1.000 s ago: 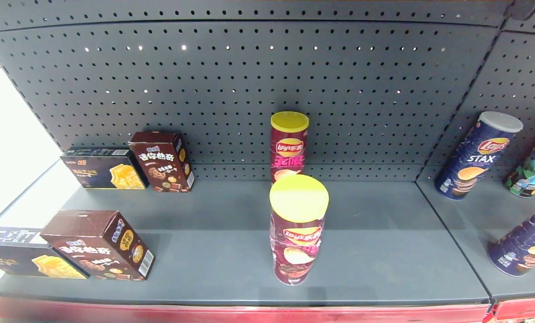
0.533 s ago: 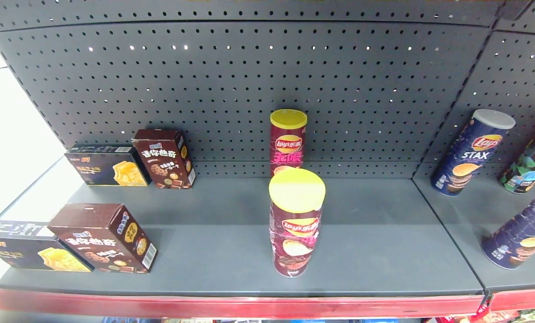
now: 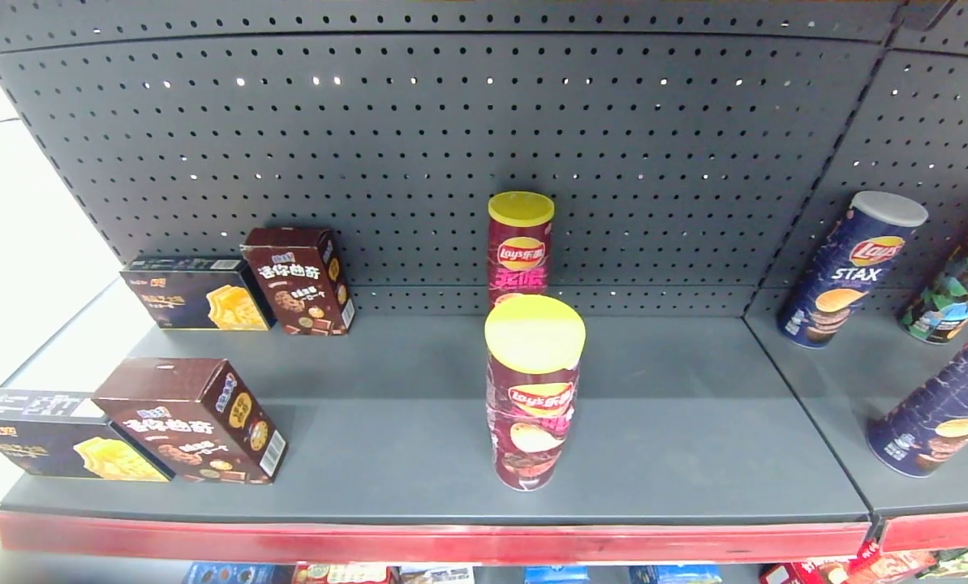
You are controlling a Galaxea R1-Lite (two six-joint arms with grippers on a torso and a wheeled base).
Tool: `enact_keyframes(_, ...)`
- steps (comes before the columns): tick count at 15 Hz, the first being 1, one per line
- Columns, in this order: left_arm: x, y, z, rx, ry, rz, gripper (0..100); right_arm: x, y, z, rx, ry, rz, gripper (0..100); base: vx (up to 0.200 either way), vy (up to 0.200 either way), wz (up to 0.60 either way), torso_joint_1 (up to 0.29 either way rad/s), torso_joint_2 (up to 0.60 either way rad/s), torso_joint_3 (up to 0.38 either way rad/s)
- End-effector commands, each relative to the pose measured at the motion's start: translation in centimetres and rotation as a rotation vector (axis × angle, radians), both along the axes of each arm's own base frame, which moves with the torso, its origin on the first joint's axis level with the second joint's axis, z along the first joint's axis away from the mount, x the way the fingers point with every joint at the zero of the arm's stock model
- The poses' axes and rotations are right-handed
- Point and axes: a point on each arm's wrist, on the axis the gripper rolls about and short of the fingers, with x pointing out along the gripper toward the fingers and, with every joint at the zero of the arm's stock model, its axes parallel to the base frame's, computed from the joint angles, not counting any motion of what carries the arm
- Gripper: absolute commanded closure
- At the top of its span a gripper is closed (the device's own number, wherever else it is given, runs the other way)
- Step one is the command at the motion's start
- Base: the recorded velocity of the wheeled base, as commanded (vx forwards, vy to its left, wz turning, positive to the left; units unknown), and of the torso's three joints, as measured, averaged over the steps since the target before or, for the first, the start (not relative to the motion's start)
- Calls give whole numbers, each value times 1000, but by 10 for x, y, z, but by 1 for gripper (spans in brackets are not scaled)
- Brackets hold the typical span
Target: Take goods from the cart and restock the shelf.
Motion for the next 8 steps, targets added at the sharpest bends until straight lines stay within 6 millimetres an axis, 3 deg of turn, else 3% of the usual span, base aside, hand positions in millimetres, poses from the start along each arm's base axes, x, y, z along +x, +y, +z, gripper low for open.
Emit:
enact_keyframes(1,0,0,0,-2,1,3,0,0,0,0,0,2,-1,0,0,0,0,0,0,0)
enact_keyframes(8,0,0,0,-2,1,5,0,0,0,0,0,1,-1,0,0,0,0,0,0,0)
